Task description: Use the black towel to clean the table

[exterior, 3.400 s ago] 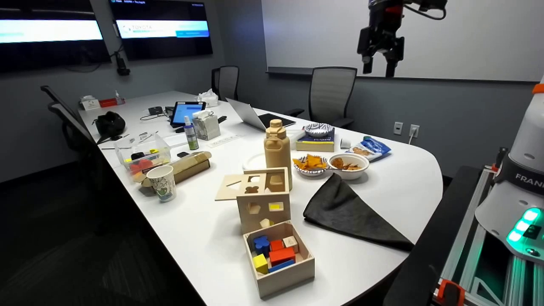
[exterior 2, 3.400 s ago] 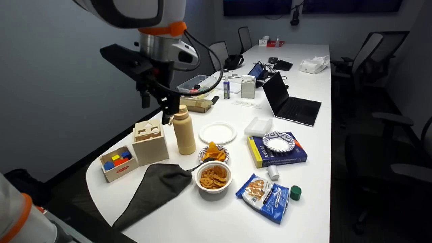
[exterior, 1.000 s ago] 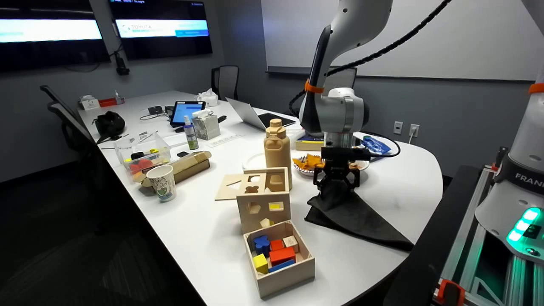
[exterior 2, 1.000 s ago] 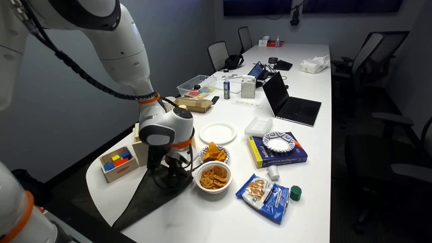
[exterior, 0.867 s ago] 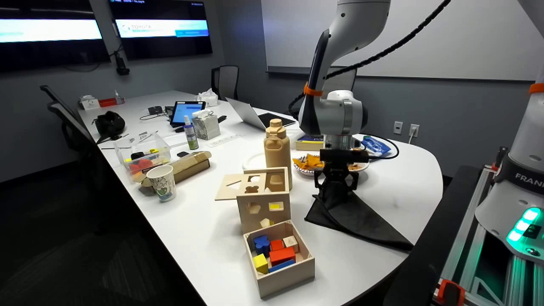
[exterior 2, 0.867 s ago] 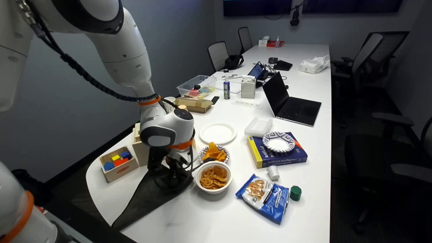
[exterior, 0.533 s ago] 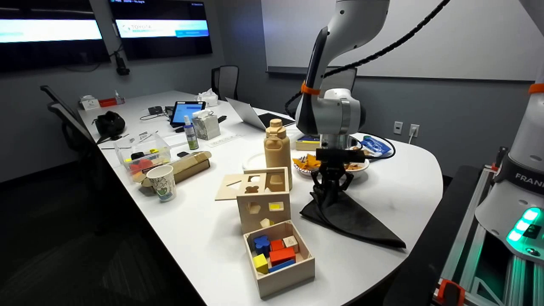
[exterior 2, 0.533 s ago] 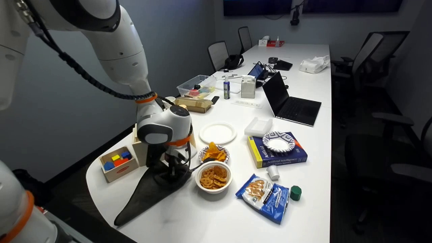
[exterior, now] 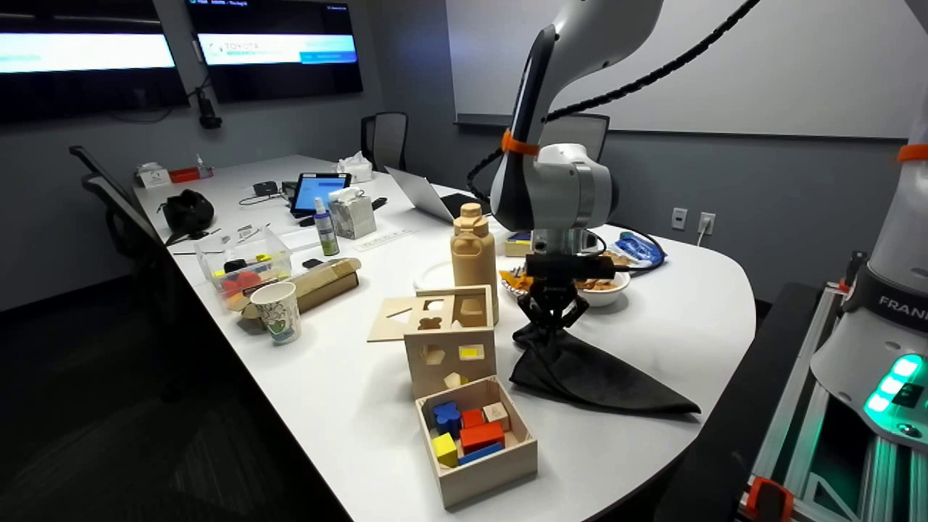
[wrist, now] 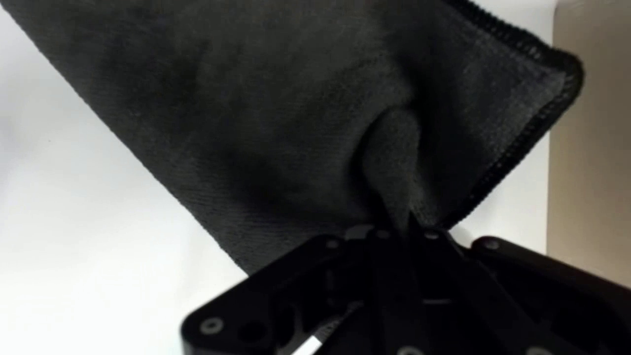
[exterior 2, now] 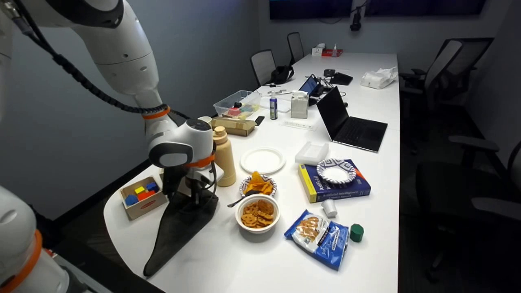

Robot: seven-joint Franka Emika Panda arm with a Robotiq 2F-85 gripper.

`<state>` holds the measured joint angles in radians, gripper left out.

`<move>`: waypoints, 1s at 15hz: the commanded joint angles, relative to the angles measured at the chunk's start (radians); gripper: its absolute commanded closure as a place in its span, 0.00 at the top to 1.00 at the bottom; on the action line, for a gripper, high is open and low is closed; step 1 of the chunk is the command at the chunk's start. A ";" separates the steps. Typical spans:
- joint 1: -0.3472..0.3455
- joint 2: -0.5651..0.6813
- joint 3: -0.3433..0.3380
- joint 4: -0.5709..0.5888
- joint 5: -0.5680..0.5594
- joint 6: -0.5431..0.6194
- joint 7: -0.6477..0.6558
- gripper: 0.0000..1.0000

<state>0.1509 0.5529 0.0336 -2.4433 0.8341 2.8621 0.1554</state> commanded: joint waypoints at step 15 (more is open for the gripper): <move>-0.169 -0.058 0.075 -0.132 0.143 0.009 -0.004 0.01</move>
<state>0.0603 0.5211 0.0845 -2.5710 0.8997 2.8470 0.2167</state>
